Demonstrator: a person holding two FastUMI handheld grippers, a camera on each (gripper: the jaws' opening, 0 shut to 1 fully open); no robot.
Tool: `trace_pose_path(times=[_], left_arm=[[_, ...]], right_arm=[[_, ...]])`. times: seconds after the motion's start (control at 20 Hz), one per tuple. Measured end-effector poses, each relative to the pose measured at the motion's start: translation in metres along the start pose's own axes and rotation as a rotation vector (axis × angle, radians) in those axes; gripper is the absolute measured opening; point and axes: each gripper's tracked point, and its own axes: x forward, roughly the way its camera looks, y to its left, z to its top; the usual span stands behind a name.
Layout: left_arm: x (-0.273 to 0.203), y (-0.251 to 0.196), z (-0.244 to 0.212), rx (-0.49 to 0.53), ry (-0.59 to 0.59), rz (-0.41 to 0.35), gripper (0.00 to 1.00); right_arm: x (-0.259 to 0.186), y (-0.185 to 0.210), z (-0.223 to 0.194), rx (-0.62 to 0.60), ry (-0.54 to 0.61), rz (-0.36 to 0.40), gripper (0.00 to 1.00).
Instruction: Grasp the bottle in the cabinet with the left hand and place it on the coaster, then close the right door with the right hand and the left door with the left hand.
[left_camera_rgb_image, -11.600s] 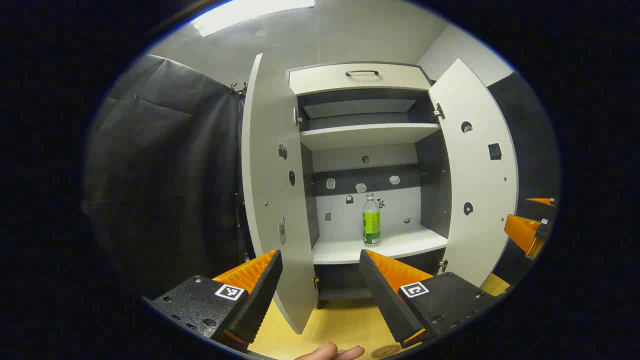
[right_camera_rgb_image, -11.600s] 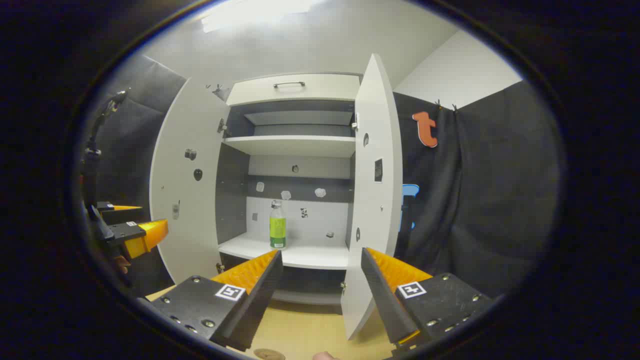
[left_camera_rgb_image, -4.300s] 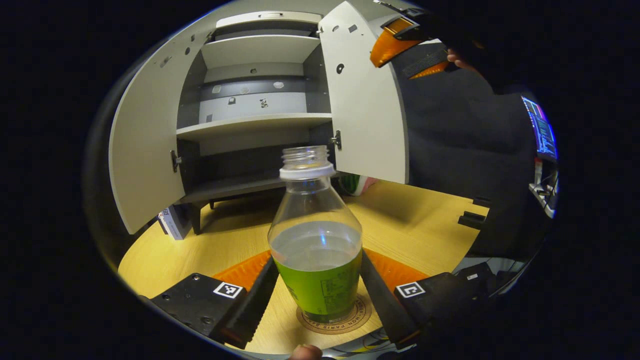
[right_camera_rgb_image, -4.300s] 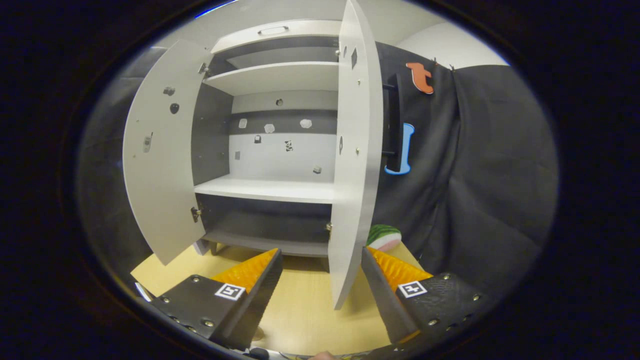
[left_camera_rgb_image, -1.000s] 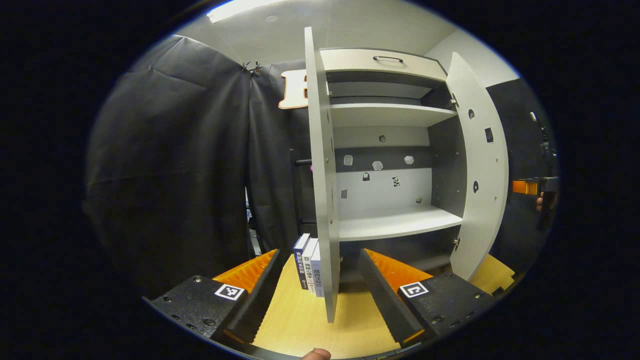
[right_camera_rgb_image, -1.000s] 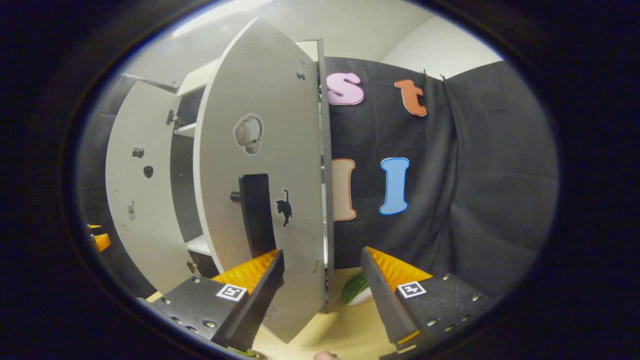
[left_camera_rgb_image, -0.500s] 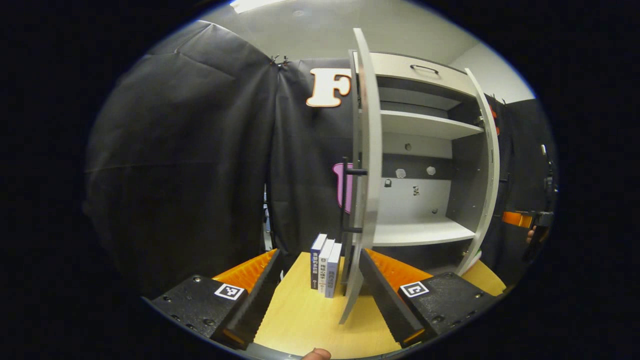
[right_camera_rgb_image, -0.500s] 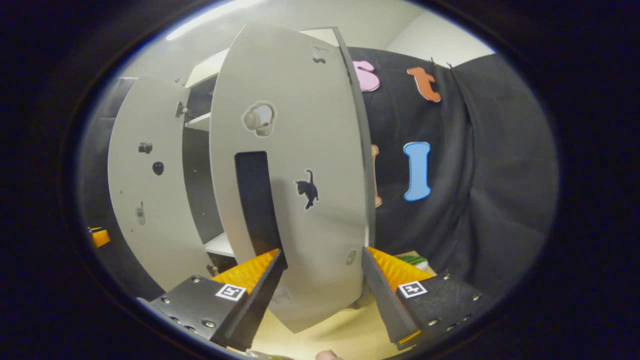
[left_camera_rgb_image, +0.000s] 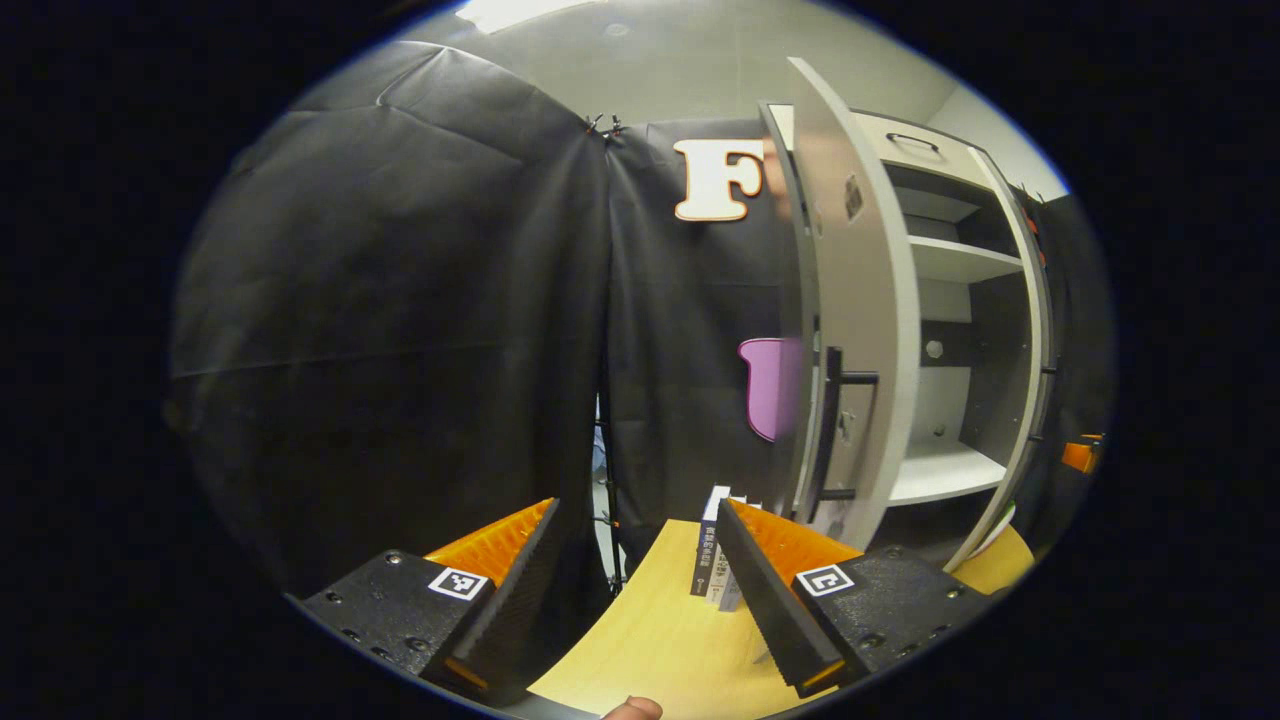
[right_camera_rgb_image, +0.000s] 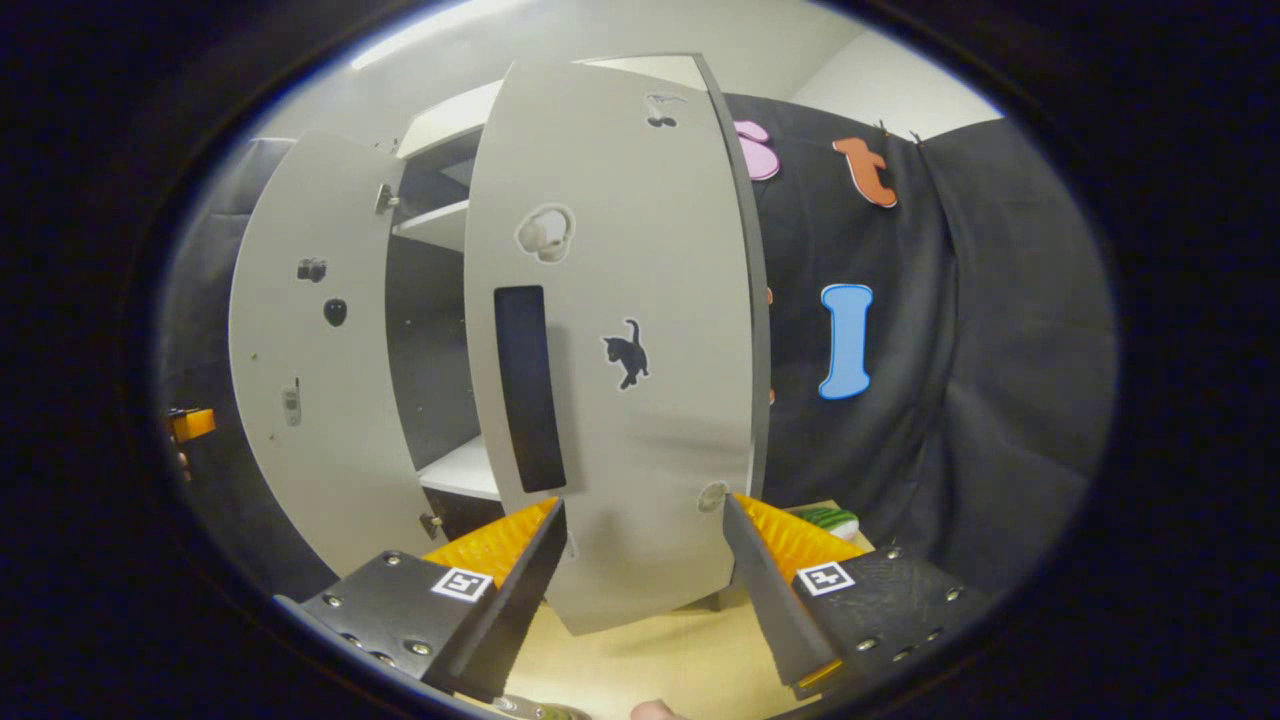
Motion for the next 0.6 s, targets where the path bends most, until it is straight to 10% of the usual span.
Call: trace_pose_path(times=[0.6], left_arm=[[0.063, -0.015, 0.002, 0.002, 0.043, -0.095, 0.92]], right_arm=[[-0.055, 0.006, 0.022, 0.009, -0.063, 0.008, 0.95]])
